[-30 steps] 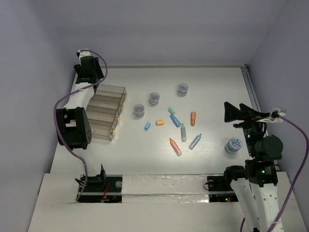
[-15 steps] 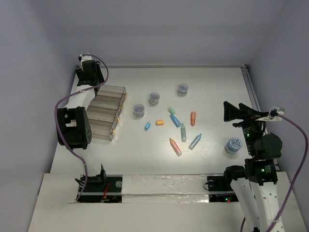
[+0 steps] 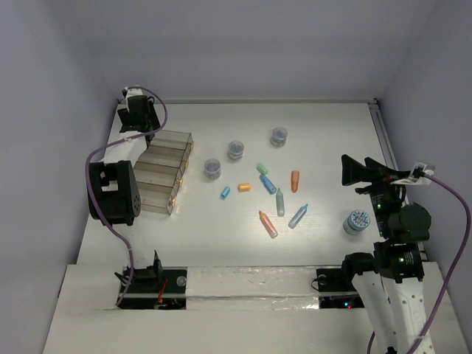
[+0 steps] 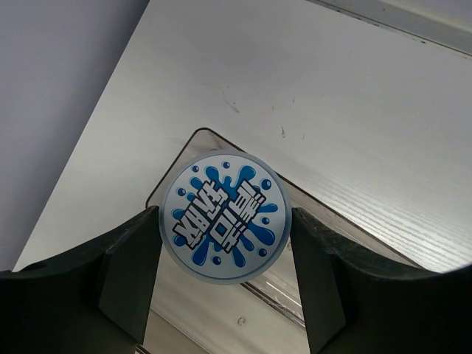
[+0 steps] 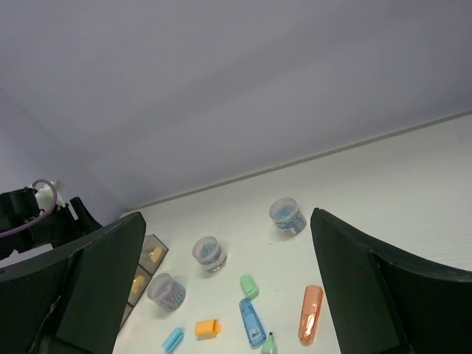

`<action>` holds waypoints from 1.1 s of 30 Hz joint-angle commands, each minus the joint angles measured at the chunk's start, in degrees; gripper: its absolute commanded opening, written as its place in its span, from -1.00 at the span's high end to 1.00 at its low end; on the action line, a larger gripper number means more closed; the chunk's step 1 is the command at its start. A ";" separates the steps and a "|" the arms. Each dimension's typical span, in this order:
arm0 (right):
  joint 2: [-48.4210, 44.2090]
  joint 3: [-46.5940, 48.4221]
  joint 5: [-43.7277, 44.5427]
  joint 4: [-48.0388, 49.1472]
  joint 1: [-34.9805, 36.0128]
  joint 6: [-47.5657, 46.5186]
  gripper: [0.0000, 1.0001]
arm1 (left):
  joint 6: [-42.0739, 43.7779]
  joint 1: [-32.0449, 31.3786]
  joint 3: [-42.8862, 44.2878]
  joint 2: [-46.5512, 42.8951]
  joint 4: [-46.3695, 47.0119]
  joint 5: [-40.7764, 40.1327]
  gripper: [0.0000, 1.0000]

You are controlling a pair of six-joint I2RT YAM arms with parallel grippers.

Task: Sort the stationery into containers
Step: Place the stationery in the storage box.

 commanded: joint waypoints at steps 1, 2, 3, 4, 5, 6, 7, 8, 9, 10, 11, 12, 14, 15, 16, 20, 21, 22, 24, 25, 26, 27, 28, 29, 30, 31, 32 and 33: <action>-0.03 1.23 -0.89 1.07 -0.23 -0.23 -1.00 | 0.70 -0.06 0.58 -0.33 4.60 -1.15 0.40; -0.03 1.23 -0.89 1.07 -0.23 -0.23 -1.00 | 0.79 -0.06 0.58 -0.16 4.69 -1.15 0.40; -0.12 1.14 -0.97 1.25 -0.23 -0.14 -1.00 | 0.97 -0.06 0.67 0.11 4.69 -1.15 0.39; -0.20 0.97 -1.24 1.60 -0.23 -0.14 -1.00 | 0.88 -0.06 0.75 0.54 4.69 -1.15 0.39; -0.38 0.88 -1.33 1.77 -0.23 -0.14 -1.00 | 0.97 -0.06 0.84 0.63 4.69 -1.15 0.38; -0.38 0.79 -1.24 1.78 -0.23 -0.05 -1.00 | 0.79 -0.06 0.84 0.81 4.78 -1.15 0.38; -0.29 0.79 -1.33 1.78 -0.23 -0.14 -1.00 | 0.79 -0.06 0.84 0.90 4.86 -1.15 0.37; -0.47 0.79 -1.33 1.78 -0.23 -0.05 -1.00 | 0.88 -0.06 0.67 0.99 5.21 -0.89 0.36; -0.38 0.79 -1.33 1.86 -0.23 -0.05 -1.00 | 0.79 -0.06 0.58 0.99 5.30 -0.72 0.35; -0.29 0.79 -1.33 1.86 -0.23 -0.05 -1.00 | 0.70 -0.06 0.58 1.07 5.30 -0.72 0.35; -0.29 0.79 -1.33 1.86 -0.23 -0.05 -1.00 | 0.79 -0.06 0.49 1.16 5.30 -0.72 0.34; -0.21 0.79 -1.33 1.95 -0.23 -0.05 -1.00 | 0.79 -0.06 0.40 1.34 5.30 -0.89 0.30; -0.03 0.70 -1.33 1.95 -0.23 -0.05 -1.00 | 0.97 -0.06 0.14 1.43 5.39 -1.24 0.11; -0.12 0.70 -1.33 1.95 -0.23 -0.05 -1.00 | 0.88 -0.06 0.23 1.43 5.30 -1.42 0.02; 0.06 0.70 -1.33 1.95 -0.23 -0.05 -1.00 | 0.88 -0.06 0.23 1.51 5.22 -1.59 -0.08; 0.06 0.70 -1.24 2.04 -0.23 -0.05 -1.00 | 0.18 -0.06 0.31 0.46 5.30 -0.98 -0.39; 0.06 0.70 -1.33 1.95 -0.23 -0.05 -1.00 | -0.26 -0.06 0.31 -0.06 5.56 -0.46 -0.46; 0.06 0.70 -1.33 1.95 -0.23 -0.05 -1.00 | -0.52 -0.06 0.40 -1.20 5.83 0.33 -0.48; 0.15 0.70 -1.41 2.04 -0.23 -0.14 -1.00 | -1.75 -0.06 0.75 -3.22 6.18 2.53 -0.52; 0.15 0.88 -1.50 1.95 -0.23 -0.14 -1.00 | -2.02 -0.06 0.93 -3.84 6.44 3.23 -0.53; 0.23 0.88 -1.50 1.95 -0.23 -0.14 -1.00 | -2.02 -0.59 1.54 -4.37 6.36 3.76 -0.55; 0.23 0.88 -1.41 1.95 -0.23 -0.14 -1.00 | -2.20 -1.11 1.89 -4.81 6.18 3.77 -0.55; 0.15 0.96 -1.33 1.86 -0.23 -0.23 -1.00 | -2.72 -2.16 2.16 -5.86 5.92 3.85 -0.55; 0.15 0.97 -1.33 1.69 -0.23 -0.23 -1.00 | -2.81 -2.96 2.51 -6.39 5.92 4.29 -0.55; 0.15 0.97 -1.33 1.77 -0.23 -0.23 -1.00 | -2.73 -4.09 2.77 -7.00 6.01 4.38 -0.54; 0.15 1.05 -1.33 1.78 -0.23 -0.14 -1.00 | -2.46 -7.06 3.04 -7.88 5.75 4.47 -0.54; 0.15 1.31 -1.41 1.78 -0.23 -0.14 -1.00 | -2.11 -8.92 4.26 -8.24 5.57 4.73 -0.54; 0.32 1.49 -1.41 1.69 -0.23 -0.14 -1.00 | -1.67 -10.94 5.05 -8.50 5.31 4.73 -0.54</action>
